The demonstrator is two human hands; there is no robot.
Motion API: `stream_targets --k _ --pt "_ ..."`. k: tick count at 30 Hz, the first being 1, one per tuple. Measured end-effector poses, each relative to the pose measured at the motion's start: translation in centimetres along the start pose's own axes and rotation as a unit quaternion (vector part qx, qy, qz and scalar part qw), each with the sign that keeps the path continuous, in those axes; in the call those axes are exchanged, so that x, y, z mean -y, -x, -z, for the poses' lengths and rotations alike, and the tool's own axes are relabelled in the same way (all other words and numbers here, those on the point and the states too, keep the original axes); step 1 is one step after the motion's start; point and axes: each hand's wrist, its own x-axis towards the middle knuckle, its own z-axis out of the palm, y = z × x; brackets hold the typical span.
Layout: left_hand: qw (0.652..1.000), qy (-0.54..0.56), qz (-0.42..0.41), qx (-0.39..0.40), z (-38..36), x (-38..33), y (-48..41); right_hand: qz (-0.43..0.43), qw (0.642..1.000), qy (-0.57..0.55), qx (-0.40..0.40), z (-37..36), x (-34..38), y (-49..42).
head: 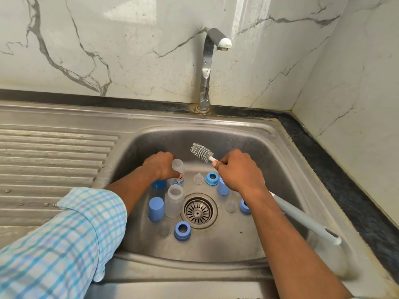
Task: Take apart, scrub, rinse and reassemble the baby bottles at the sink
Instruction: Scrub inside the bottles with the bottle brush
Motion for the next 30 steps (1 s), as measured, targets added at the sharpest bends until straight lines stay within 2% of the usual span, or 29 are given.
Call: stream_targets --k 6,8,11,14,15,19,25,28,30 --pt "1.000 0.019 -0.003 -0.009 0.4 0.1 0.2 -0.010 1.000 0.001 0.004 0.1 -0.2 -0.1" --pt "0.997 0.066 -0.007 -0.041 1.1 -0.5 0.5 -0.022 1.000 0.012 0.004 0.3 -0.4 -0.1" --pt "0.982 0.139 -0.026 -0.128 2.1 -1.8 1.0 -0.041 0.999 0.020 -0.001 0.6 -0.7 -0.3" --pt "0.972 0.147 -0.054 -0.174 3.2 -3.1 2.3 -0.048 0.999 0.026 -0.003 0.5 -1.0 -0.4" --pt "0.976 0.131 -0.061 -0.161 3.4 -3.4 2.7 -0.048 0.999 0.026 -0.004 0.5 -1.0 -0.4" --pt "0.997 0.064 -0.042 -0.027 3.8 -2.9 4.5 -0.045 0.999 0.024 -0.005 0.3 -1.1 -0.6" --pt "0.994 -0.012 -0.013 0.111 2.4 -0.8 8.2 -0.038 0.999 0.020 0.010 0.2 -0.9 -0.6" --pt "0.990 -0.014 -0.013 0.139 1.2 -0.8 8.7 -0.028 0.999 0.028 0.030 0.4 -0.5 -0.5" --pt "0.991 -0.019 -0.004 0.131 0.7 -1.0 8.5 -0.017 0.999 0.033 0.036 0.6 -0.1 -0.1"
